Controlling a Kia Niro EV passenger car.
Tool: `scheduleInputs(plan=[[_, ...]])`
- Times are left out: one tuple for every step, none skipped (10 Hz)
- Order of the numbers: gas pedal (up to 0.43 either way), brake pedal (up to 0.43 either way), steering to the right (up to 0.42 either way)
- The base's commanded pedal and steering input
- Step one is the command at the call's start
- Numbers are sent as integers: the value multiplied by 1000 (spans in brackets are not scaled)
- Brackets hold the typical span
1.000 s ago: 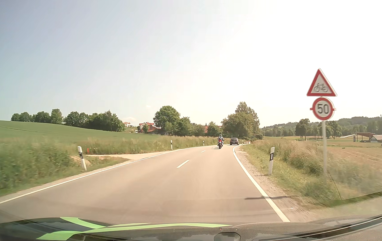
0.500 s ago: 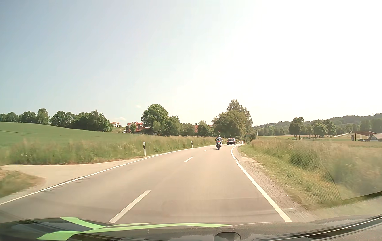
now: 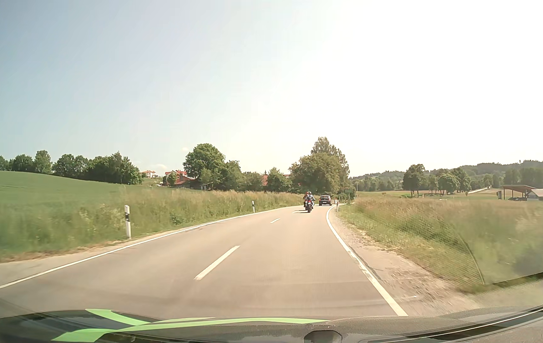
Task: Follow the waypoints while adhering to traffic rules and regulations
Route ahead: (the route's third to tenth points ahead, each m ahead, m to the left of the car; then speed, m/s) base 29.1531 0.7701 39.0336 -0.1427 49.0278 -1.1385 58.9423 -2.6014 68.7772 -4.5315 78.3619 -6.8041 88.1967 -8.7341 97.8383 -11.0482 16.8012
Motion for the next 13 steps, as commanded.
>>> scheduleInputs(plan=[[0,183,15],[0,189,14],[0,189,14],[0,189,14],[0,189,13],[0,183,11],[0,189,7],[0,189,6],[0,183,6],[0,195,7],[0,207,8],[0,220,10],[0,220,11]])
